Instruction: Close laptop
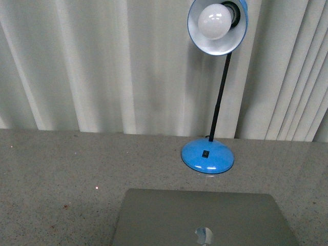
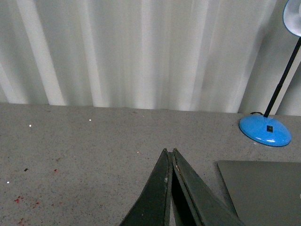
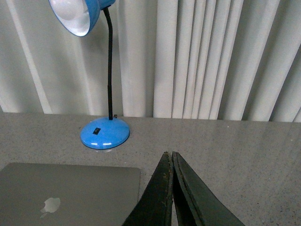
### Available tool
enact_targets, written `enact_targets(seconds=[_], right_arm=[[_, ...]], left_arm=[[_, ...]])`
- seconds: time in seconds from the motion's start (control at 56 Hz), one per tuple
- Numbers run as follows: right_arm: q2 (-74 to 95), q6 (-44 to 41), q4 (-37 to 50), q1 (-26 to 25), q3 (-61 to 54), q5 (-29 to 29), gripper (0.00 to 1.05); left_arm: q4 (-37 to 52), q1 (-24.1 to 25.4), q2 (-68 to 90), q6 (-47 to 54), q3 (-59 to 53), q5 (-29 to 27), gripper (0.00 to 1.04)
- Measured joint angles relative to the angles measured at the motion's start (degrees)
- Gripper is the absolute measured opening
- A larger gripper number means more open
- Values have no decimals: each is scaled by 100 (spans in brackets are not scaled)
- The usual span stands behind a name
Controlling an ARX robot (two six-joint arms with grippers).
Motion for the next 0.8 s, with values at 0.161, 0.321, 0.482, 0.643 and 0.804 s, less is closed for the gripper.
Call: enact_targets(seconds=[0.161, 0.321, 0.482, 0.643, 0.804], right_arm=[[0, 2, 0, 0, 0, 2, 31], [0, 2, 0, 0, 0, 2, 66], [0, 7, 0, 0, 0, 2, 99], [0, 4, 0, 0, 0, 2, 97], [0, 4, 0, 0, 0, 2, 97]], left_arm=[[0, 2, 0, -2, 0, 2, 29], [0, 0, 0, -2, 0, 0, 63], [0, 2, 0, 0, 0, 0, 99], [0, 2, 0, -2, 0, 2, 98], [0, 0, 0, 0, 0, 0, 98]])
